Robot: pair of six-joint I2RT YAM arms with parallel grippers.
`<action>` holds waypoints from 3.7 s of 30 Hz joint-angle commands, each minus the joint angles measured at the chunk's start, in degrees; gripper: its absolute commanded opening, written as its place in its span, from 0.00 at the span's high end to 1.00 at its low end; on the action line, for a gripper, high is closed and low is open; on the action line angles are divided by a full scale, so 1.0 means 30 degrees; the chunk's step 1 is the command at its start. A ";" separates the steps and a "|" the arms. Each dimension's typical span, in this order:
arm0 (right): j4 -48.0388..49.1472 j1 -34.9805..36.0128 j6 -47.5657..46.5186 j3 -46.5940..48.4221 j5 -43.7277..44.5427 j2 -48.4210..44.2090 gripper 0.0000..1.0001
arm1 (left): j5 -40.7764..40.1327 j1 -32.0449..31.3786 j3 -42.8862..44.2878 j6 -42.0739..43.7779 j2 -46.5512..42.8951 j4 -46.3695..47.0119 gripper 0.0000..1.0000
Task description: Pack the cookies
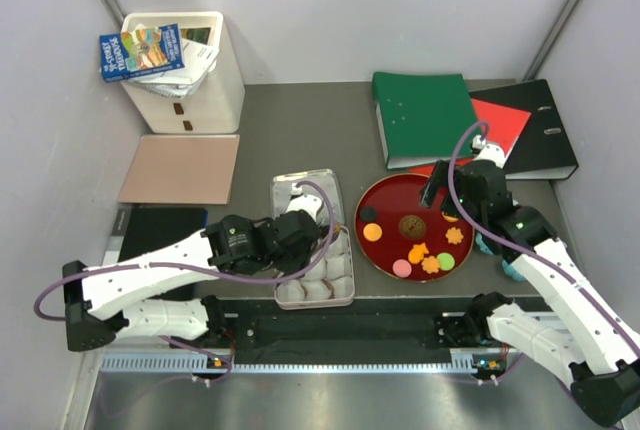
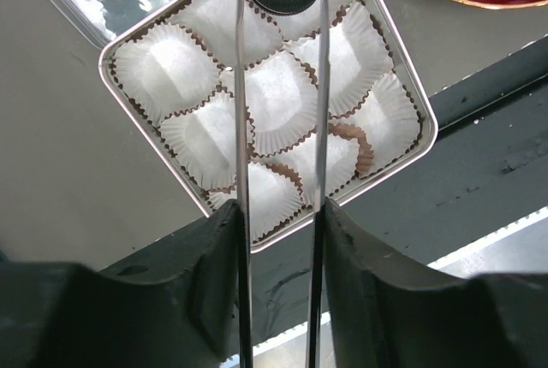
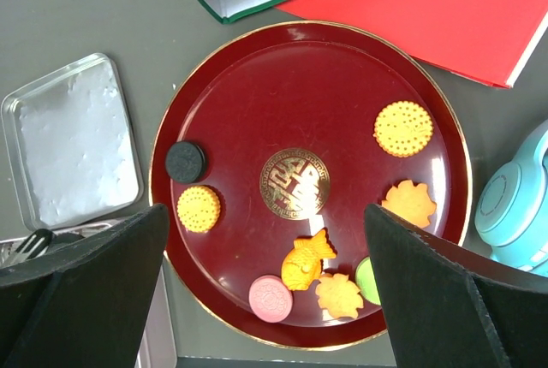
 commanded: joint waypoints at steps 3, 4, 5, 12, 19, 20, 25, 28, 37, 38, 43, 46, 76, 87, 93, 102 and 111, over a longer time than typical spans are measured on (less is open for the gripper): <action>0.0271 -0.0169 -0.0084 0.0158 0.0186 -0.0256 0.05 | -0.0109 -0.0087 -0.0036 0.0171 0.0107 0.1286 0.51; 0.0271 -0.0169 -0.0084 0.0187 0.0244 -0.0256 0.05 | -0.0138 -0.0087 -0.0006 0.0230 0.0136 0.1403 0.49; 0.0271 -0.0198 -0.0113 0.0246 0.0216 -0.0256 0.05 | -0.0167 -0.0087 0.0081 0.0318 0.0165 0.1462 0.48; 0.0125 -0.0169 -0.0114 0.0246 0.0304 -0.0285 0.05 | -0.0138 -0.0087 0.0404 0.0553 0.0517 0.1668 0.45; 0.0066 -0.0169 -0.0114 0.0129 0.0479 -0.0578 0.05 | -0.0724 -0.0087 0.1717 0.1107 0.0515 0.2574 0.45; 0.0066 -0.0169 -0.0143 0.0129 0.0479 -0.0607 0.05 | -0.0724 -0.0087 0.2012 0.1603 0.0778 0.2779 0.45; 0.0008 -0.0170 -0.0085 0.0246 0.0480 -0.0666 0.05 | 0.0648 -0.0116 0.3623 0.3129 0.3882 0.3922 0.44; -0.0168 -0.0169 -0.0143 0.0246 0.0625 -0.0929 0.05 | 0.1411 -0.0204 0.3890 0.3890 0.5494 0.4742 0.44; -0.0783 -0.0169 -0.0347 -0.0105 0.1241 -0.1983 0.05 | 0.1972 -0.0233 0.4066 0.4302 0.7870 0.5446 0.44; -0.0783 -0.0169 -0.0377 -0.0163 0.1270 -0.2100 0.05 | 0.1913 -0.0233 0.4066 0.4332 0.7958 0.5476 0.44; -0.0813 -0.0169 -0.0377 -0.0340 0.1241 -0.2189 0.05 | 0.2235 -0.0233 0.4271 0.4391 0.8865 0.5564 0.44; -0.0725 -0.0169 -0.0465 -0.0311 0.1212 -0.2131 0.05 | 0.1972 -0.0233 0.4242 0.4070 0.9217 0.5506 0.44; -0.0461 -0.0169 -0.0641 -0.0281 0.1065 -0.1809 0.05 | -0.0076 -0.0233 0.4650 0.3979 0.8548 0.4394 0.65; 0.0037 -0.0169 -0.0817 0.0070 0.0714 -0.0959 0.05 | -0.4385 -0.0233 0.5767 0.2841 0.3598 0.1347 0.69; 0.0329 -0.0169 -0.0816 0.0158 0.0479 -0.0432 0.05 | -0.4388 -0.0233 0.5151 0.0793 0.1428 -0.2195 0.71; 0.0740 -0.0169 -0.0729 0.0363 0.0158 0.0446 0.05 | -0.2425 -0.0233 0.4008 -0.1058 -0.0859 -0.4981 0.71; 0.0623 -0.0169 -0.0319 0.0070 0.0127 0.0447 0.05 | -0.0227 -0.0233 0.2398 -0.0971 -0.1211 -0.4046 0.71</action>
